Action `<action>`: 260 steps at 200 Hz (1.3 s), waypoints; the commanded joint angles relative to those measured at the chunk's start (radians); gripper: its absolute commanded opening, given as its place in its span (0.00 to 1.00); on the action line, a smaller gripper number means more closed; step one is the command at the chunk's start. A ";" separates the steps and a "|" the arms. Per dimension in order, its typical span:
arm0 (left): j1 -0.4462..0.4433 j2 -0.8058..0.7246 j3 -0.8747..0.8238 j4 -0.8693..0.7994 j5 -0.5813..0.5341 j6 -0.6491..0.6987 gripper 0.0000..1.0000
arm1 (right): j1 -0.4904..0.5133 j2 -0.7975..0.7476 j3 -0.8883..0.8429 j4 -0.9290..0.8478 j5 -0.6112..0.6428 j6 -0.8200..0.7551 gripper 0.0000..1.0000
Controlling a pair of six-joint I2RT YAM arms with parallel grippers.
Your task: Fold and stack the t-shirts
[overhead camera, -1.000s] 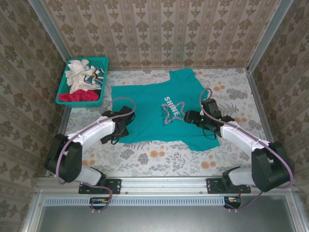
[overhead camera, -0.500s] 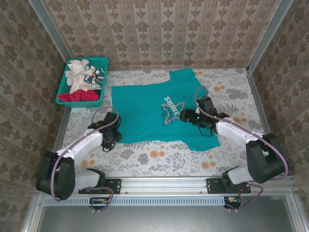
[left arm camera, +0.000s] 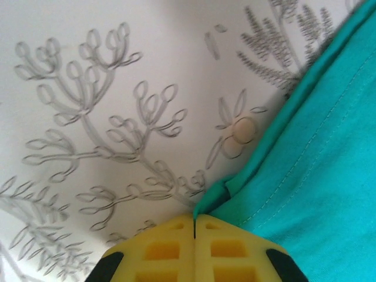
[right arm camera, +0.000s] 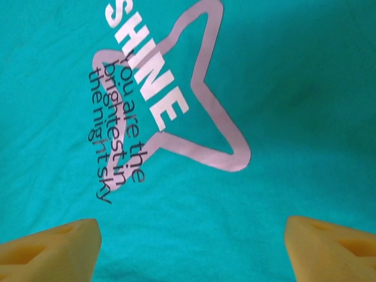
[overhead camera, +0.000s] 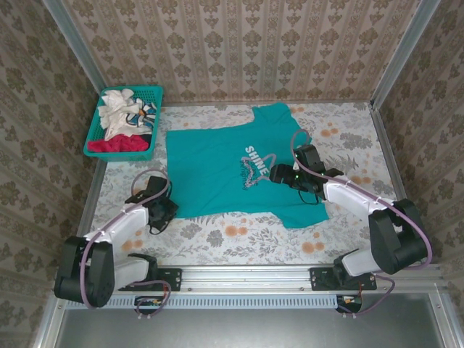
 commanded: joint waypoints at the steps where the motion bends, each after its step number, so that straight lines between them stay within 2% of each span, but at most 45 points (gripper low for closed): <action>1: 0.009 -0.047 -0.019 -0.116 -0.025 0.012 0.00 | 0.005 0.000 0.053 -0.033 0.043 -0.043 0.83; 16: 0.012 -0.078 -0.011 -0.146 -0.036 0.010 0.02 | 0.002 0.019 0.073 -0.046 0.069 -0.056 0.83; 20: 0.012 -0.086 -0.006 -0.152 -0.038 0.013 0.08 | 0.000 0.026 0.078 -0.047 0.075 -0.060 0.83; 29: 0.011 -0.096 0.014 -0.168 -0.045 0.026 0.36 | -0.008 0.041 0.092 -0.044 0.085 -0.069 0.83; 37: 0.008 -0.098 0.041 -0.179 -0.060 0.045 0.53 | -0.016 0.058 0.105 -0.044 0.090 -0.079 0.83; 50: -0.003 -0.088 0.101 -0.179 -0.086 0.085 0.67 | -0.032 0.098 0.129 -0.033 0.100 -0.095 0.83; 62: -0.015 -0.055 0.158 -0.137 -0.097 0.124 0.74 | -0.054 0.143 0.155 -0.009 0.100 -0.100 0.84; 100: -0.032 0.212 0.325 0.155 -0.080 0.306 0.79 | -0.143 0.374 0.327 0.062 0.067 -0.083 0.83; 135: -0.023 0.460 0.484 0.306 -0.066 0.387 0.86 | -0.159 0.574 0.532 0.047 0.037 -0.074 0.82; 166: -0.005 0.653 0.620 0.316 -0.036 0.413 0.89 | -0.182 0.681 0.624 0.018 -0.024 -0.008 0.81; 190: 0.000 0.797 0.768 0.236 -0.009 0.423 0.90 | -0.212 0.704 0.626 0.008 -0.018 0.026 0.81; 260: 0.000 1.050 1.111 0.104 0.038 0.455 0.91 | -0.325 0.765 0.663 0.021 -0.012 0.051 0.81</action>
